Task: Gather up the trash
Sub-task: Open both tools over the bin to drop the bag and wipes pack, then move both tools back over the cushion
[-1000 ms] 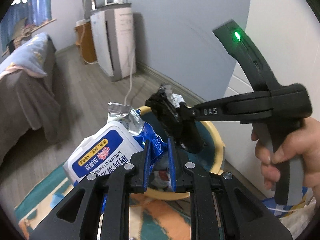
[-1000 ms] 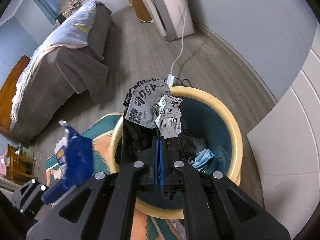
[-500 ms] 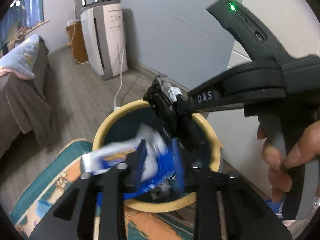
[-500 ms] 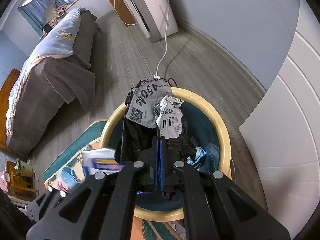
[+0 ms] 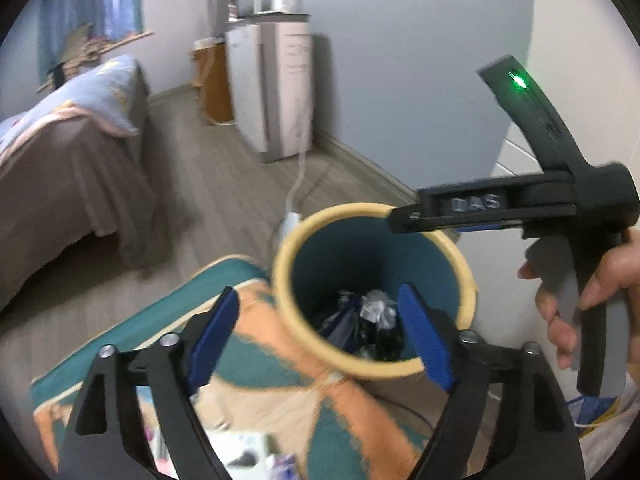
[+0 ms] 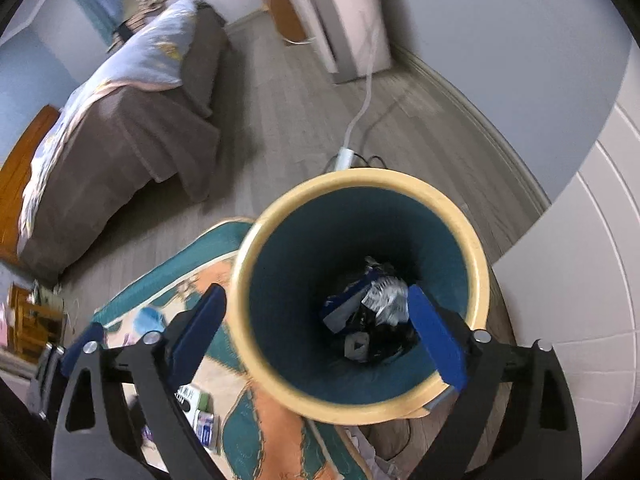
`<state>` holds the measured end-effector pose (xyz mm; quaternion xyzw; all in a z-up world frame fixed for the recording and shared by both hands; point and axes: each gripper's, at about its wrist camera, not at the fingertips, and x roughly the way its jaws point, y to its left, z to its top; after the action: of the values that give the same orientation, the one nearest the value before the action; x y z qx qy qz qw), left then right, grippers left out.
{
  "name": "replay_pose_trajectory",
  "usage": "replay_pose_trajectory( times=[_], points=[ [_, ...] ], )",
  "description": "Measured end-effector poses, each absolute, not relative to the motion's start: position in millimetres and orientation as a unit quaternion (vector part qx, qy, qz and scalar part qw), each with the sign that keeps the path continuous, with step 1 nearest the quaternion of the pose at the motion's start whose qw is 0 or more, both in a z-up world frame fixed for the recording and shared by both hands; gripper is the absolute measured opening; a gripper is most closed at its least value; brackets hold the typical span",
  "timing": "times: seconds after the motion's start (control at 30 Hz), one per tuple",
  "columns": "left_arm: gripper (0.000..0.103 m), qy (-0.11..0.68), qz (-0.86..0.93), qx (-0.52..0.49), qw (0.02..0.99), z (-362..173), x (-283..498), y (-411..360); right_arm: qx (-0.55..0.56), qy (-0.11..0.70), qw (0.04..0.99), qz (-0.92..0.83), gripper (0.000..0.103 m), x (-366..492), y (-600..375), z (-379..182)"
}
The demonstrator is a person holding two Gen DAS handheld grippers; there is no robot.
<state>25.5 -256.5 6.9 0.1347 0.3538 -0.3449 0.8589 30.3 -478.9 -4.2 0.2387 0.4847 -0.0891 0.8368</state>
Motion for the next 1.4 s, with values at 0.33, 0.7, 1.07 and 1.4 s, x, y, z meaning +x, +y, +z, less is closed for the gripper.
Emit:
replay_pose_trajectory(
  times=[0.33,0.7,1.07,1.4],
  points=[
    [0.096,0.342,-0.232,0.117,0.903,57.9,10.4,-137.9,0.172,0.453,0.872,-0.069,0.097,7.7,-410.6,45.6],
    [0.098,0.353,-0.117,0.054,0.927,46.0,-25.3,-5.6,0.128,0.472,0.869,-0.075,0.097,-6.6,-340.2,42.2],
    [0.098,0.390,-0.078,0.047,0.916,13.0,-29.8,37.3,0.039,0.505,0.861,-0.039,0.097,-7.4,-271.7,13.8],
    [0.098,0.434,-0.077,0.083,0.894,-24.1,-23.6,34.1,-0.018,0.545,0.838,0.013,0.097,9.6,-226.1,-25.4]
  ],
)
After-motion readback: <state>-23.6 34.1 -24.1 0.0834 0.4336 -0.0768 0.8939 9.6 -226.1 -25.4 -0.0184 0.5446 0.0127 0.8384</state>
